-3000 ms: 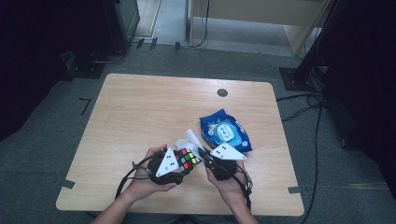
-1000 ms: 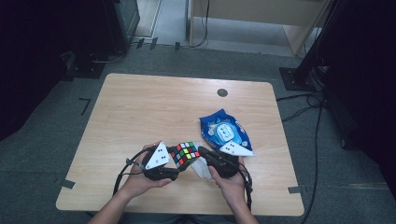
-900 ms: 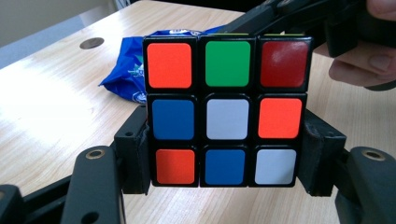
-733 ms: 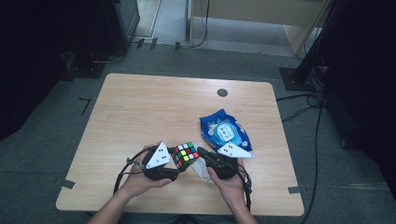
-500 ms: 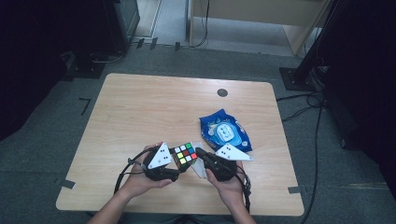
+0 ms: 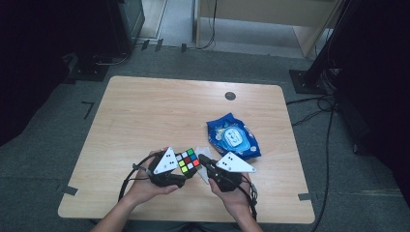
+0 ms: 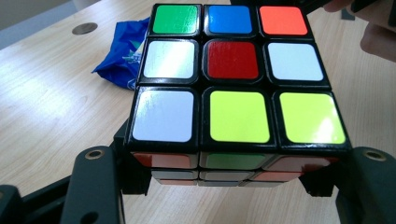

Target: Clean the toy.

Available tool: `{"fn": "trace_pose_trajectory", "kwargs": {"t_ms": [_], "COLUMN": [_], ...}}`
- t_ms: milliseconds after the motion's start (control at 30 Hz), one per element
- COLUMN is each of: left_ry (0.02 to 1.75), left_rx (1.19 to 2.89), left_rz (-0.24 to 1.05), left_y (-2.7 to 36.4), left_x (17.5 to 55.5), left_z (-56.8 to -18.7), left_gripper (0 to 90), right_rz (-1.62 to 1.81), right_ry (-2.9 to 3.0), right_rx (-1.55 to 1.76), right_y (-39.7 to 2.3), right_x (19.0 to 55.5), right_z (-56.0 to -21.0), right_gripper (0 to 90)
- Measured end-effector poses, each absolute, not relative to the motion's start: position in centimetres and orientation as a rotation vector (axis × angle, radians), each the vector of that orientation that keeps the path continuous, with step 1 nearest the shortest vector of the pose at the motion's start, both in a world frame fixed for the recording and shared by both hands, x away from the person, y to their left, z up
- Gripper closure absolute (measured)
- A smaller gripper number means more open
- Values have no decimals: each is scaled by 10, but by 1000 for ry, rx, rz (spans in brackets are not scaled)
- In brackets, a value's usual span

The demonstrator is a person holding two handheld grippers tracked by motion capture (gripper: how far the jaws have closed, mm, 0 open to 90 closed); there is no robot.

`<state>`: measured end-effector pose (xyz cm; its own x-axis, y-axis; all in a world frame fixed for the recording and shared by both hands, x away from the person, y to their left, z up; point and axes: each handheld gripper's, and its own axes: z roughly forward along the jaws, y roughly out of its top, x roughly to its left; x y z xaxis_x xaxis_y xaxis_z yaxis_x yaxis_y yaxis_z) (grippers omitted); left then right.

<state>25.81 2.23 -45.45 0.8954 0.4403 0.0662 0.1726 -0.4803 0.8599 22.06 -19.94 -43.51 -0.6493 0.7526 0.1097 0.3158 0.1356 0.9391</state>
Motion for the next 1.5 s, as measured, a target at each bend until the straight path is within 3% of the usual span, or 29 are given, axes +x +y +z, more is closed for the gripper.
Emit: {"fn": "trace_pose_trajectory", "kwargs": {"t_ms": [100,400,667,800,933,1267,1500], "left_ry": [453,588,695,679,663,651,648], "left_rx": [2047,1980,1901,1911,1924,1949,1989], "left_rz": [358,318,239,228,217,175,164], "left_y": [24,40,54,49,43,36,35], "left_x": [258,271,281,279,276,274,275], "left_z": [-452,-447,-444,-443,-443,-445,-444], "left_gripper": [339,339,339,339,339,338,332], "right_rz": [1546,1520,1541,1532,1541,1426,1376], "right_ry": [1997,2051,2103,2091,2051,1947,1960], "right_rx": [1061,1100,981,912,863,736,654], "right_y": [-203,-204,-187,-174,-168,-161,-162], "right_x": [222,232,238,234,231,220,220], "right_z": [-434,-450,-479,-482,-483,-484,-485], "right_gripper": [781,644,334,239,223,335,339]}}
